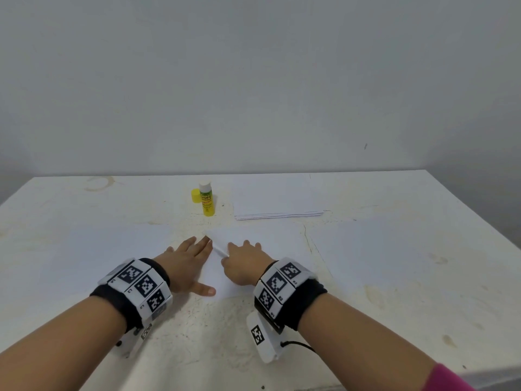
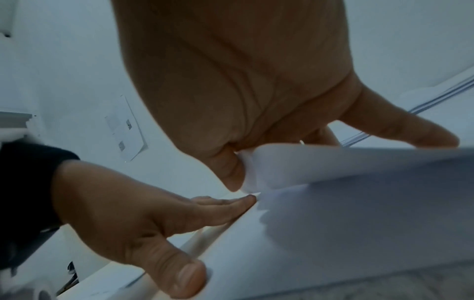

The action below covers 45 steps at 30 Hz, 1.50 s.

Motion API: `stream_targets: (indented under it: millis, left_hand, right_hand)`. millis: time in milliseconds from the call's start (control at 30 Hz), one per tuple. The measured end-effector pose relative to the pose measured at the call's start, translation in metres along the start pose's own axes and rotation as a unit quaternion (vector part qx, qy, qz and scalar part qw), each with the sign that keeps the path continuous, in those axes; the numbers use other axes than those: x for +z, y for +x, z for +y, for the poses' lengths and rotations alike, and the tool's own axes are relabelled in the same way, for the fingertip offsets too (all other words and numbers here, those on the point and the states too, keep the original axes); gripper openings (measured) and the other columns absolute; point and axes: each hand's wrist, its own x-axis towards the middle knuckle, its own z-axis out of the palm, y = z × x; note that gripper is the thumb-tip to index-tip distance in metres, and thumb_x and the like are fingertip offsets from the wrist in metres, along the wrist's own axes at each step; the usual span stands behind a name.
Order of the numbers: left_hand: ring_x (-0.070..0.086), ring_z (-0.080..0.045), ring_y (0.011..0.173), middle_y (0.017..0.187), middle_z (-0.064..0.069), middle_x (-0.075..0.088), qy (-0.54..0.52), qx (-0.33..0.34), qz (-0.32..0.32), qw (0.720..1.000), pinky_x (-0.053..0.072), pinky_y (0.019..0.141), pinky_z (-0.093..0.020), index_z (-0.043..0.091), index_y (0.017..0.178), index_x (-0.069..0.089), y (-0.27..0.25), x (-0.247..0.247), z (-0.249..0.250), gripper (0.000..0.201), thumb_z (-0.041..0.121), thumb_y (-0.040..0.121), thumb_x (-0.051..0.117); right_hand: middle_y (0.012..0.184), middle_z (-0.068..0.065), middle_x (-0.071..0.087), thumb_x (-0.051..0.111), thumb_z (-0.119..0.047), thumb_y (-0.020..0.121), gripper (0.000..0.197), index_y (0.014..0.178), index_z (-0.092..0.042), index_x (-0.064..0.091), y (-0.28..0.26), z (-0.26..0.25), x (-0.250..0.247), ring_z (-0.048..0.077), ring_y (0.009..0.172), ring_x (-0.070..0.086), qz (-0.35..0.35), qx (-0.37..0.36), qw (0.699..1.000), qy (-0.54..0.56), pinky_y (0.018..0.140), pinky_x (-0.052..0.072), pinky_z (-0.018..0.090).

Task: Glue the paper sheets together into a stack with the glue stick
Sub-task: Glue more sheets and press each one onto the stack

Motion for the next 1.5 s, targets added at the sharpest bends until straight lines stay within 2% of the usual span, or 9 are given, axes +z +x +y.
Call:
stream_targets:
  millis: [133, 200, 567, 733, 900, 1067, 1167, 1333, 1500]
  left_hand:
    - [-0.011, -0.023, 0.148, 0.157, -0.001, -0.025, -0.004, 0.011, -0.005, 1.000, 0.016, 0.116, -0.051, 0.014, 0.150, -0.020, -0.003, -0.003, 0.000, 0.139, 0.090, 0.038, 0.014]
    - [-0.011, -0.023, 0.147, 0.157, -0.001, -0.026, -0.004, 0.016, -0.003, 1.000, 0.016, 0.116, -0.051, 0.014, 0.150, -0.020, -0.002, -0.003, -0.001, 0.141, 0.090, 0.035, 0.012]
    - [-0.012, -0.024, 0.147, 0.157, -0.002, -0.027, 0.007, 0.017, -0.005, 1.000, 0.018, 0.115, -0.051, 0.013, 0.150, -0.019, -0.001, -0.002, -0.001, 0.140, 0.089, 0.038, 0.012]
    - [-0.012, -0.024, 0.147, 0.157, -0.003, -0.027, 0.006, 0.017, -0.005, 1.000, 0.019, 0.116, -0.050, 0.012, 0.150, -0.021, -0.002, -0.003, 0.000, 0.140, 0.089, 0.037, 0.011]
    - [-0.012, -0.023, 0.147, 0.157, -0.002, -0.027, 0.006, 0.015, -0.009, 1.000, 0.018, 0.116, -0.051, 0.011, 0.149, -0.021, -0.003, -0.003, 0.001, 0.140, 0.089, 0.038, 0.012]
    - [-0.013, -0.024, 0.147, 0.157, -0.003, -0.027, 0.002, 0.009, -0.001, 1.000, 0.017, 0.116, -0.051, 0.011, 0.150, -0.020, -0.002, -0.002, 0.000, 0.125, 0.088, 0.062, 0.025]
    - [-0.012, -0.024, 0.147, 0.157, -0.003, -0.027, 0.004, 0.015, -0.006, 1.000, 0.017, 0.116, -0.051, 0.011, 0.150, -0.019, -0.003, -0.003, 0.000, 0.140, 0.090, 0.039, 0.012]
    - [-0.012, -0.025, 0.147, 0.157, -0.004, -0.026, 0.003, 0.027, -0.005, 1.000, 0.019, 0.115, -0.051, 0.011, 0.150, -0.018, 0.000, -0.001, -0.004, 0.154, 0.098, 0.025, -0.001]
    - [-0.012, -0.024, 0.147, 0.157, -0.004, -0.025, -0.003, 0.013, 0.000, 1.000, 0.018, 0.117, -0.051, 0.011, 0.151, -0.017, -0.001, -0.001, -0.001, 0.133, 0.091, 0.051, 0.019]
  right_hand:
    - [0.144, 0.014, 0.038, 0.030, -0.031, 0.100, 0.046, 0.139, -0.009, 0.034, 0.001, -0.005, -0.001, 0.030, 0.136, 0.027, 0.006, 0.041, 0.999, 0.026, 0.114, 0.013, 0.051]
    - [0.147, 0.012, 0.035, 0.031, -0.034, 0.099, 0.049, 0.142, -0.010, 0.031, -0.001, -0.008, -0.002, 0.029, 0.139, 0.023, 0.001, 0.060, 0.998, 0.028, 0.115, 0.010, 0.052]
    - [0.153, 0.018, 0.024, 0.033, -0.036, 0.100, 0.057, 0.148, -0.008, 0.019, -0.019, -0.015, -0.004, 0.029, 0.146, 0.007, 0.002, 0.074, 0.996, 0.049, 0.117, 0.001, 0.051]
    - [0.159, 0.017, 0.010, 0.032, -0.040, 0.100, 0.067, 0.153, -0.009, 0.003, -0.021, -0.014, -0.003, 0.029, 0.148, -0.003, -0.015, 0.074, 0.996, 0.038, 0.117, -0.004, 0.052]
    - [0.158, 0.017, 0.012, 0.032, -0.039, 0.100, 0.066, 0.152, -0.008, 0.006, -0.020, -0.014, -0.003, 0.029, 0.147, -0.001, -0.013, 0.073, 0.996, 0.048, 0.117, -0.003, 0.053]
    - [0.159, 0.017, 0.009, 0.032, -0.040, 0.100, 0.068, 0.153, -0.008, 0.002, -0.022, -0.015, -0.003, 0.030, 0.148, -0.004, -0.021, 0.070, 0.996, 0.041, 0.117, -0.004, 0.053]
    - [0.159, 0.015, 0.012, 0.032, -0.038, 0.100, 0.068, 0.153, -0.007, 0.002, -0.023, -0.014, -0.003, 0.030, 0.147, -0.003, -0.020, 0.063, 0.997, 0.042, 0.117, -0.004, 0.054]
    - [0.159, 0.016, 0.012, 0.031, -0.037, 0.101, 0.066, 0.153, -0.007, 0.003, -0.025, -0.016, -0.003, 0.030, 0.148, -0.002, -0.023, 0.063, 0.997, 0.041, 0.117, -0.004, 0.053]
    - [0.158, 0.017, 0.014, 0.030, -0.038, 0.101, 0.065, 0.152, -0.006, 0.006, -0.027, -0.017, -0.004, 0.030, 0.147, -0.002, -0.023, 0.062, 0.997, 0.040, 0.117, -0.004, 0.053]
